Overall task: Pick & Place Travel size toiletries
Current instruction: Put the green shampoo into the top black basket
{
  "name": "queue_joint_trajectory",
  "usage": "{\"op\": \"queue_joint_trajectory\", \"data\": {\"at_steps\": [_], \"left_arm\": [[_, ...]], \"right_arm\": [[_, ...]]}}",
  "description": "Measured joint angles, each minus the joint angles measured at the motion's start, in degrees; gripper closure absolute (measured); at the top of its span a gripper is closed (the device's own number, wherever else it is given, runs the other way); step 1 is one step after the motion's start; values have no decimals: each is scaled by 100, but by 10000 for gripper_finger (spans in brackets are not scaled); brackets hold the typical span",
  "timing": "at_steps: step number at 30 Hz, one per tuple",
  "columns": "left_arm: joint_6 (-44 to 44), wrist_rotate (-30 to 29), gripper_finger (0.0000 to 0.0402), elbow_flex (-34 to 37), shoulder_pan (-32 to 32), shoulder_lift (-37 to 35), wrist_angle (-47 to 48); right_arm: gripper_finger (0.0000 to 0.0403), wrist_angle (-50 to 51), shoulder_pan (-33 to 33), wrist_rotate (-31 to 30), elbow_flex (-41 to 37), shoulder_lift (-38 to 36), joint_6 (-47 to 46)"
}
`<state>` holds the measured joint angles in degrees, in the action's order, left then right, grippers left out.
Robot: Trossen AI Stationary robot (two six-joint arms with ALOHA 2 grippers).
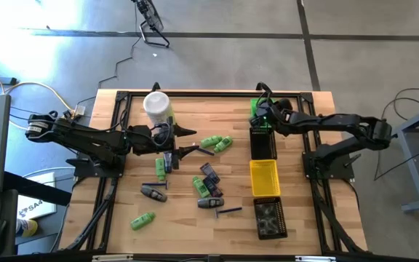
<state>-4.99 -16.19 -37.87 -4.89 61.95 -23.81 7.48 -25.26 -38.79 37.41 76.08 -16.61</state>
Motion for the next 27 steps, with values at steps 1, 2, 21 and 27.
{"op": "queue_joint_trajectory", "data": {"at_steps": [1, 2, 21, 27], "left_arm": [[0, 0, 140, 0, 0, 0, 0], [0, 0, 140, 0, 0, 0, 0], [22, 0, 140, 0, 0, 0, 2], [22, 2, 140, 0, 0, 0, 4]], "right_arm": [[163, -27, 0, -15, 0, -34, 33], [162, -79, 8, -11, 0, -82, 59], [266, -1301, 974, 3186, 2, -1245, 636], [286, -1404, 1219, 4372, 2, -1216, 679]]}}
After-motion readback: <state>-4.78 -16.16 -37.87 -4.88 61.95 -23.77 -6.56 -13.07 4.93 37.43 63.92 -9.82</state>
